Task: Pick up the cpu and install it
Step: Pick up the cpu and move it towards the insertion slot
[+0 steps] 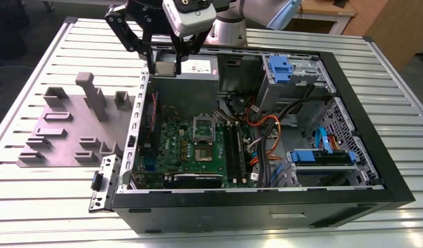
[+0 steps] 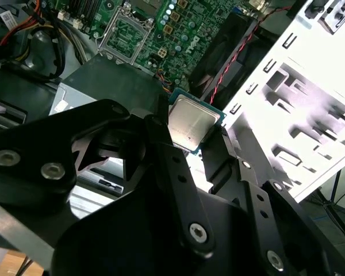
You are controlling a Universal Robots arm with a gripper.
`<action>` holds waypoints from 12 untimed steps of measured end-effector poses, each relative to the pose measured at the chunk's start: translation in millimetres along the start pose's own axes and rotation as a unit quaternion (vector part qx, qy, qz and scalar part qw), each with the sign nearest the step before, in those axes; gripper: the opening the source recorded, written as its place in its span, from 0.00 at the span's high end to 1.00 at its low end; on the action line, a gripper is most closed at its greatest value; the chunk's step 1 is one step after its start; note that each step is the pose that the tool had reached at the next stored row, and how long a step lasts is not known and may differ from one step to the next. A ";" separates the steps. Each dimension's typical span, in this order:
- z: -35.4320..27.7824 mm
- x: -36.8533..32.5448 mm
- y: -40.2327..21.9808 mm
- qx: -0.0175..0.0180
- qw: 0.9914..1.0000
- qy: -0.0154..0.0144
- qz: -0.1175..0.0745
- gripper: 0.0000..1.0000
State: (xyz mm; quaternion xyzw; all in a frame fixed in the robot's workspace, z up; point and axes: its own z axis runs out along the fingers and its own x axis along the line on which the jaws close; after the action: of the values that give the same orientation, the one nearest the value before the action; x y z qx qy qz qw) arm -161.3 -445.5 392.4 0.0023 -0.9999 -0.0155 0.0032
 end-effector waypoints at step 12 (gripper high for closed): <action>-0.1 -4.8 0.0 0.000 1.000 0.000 0.000 0.53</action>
State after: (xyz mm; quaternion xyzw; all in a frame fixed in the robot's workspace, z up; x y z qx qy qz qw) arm -156.5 -445.5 392.4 0.0023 -0.9999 -0.0155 0.0032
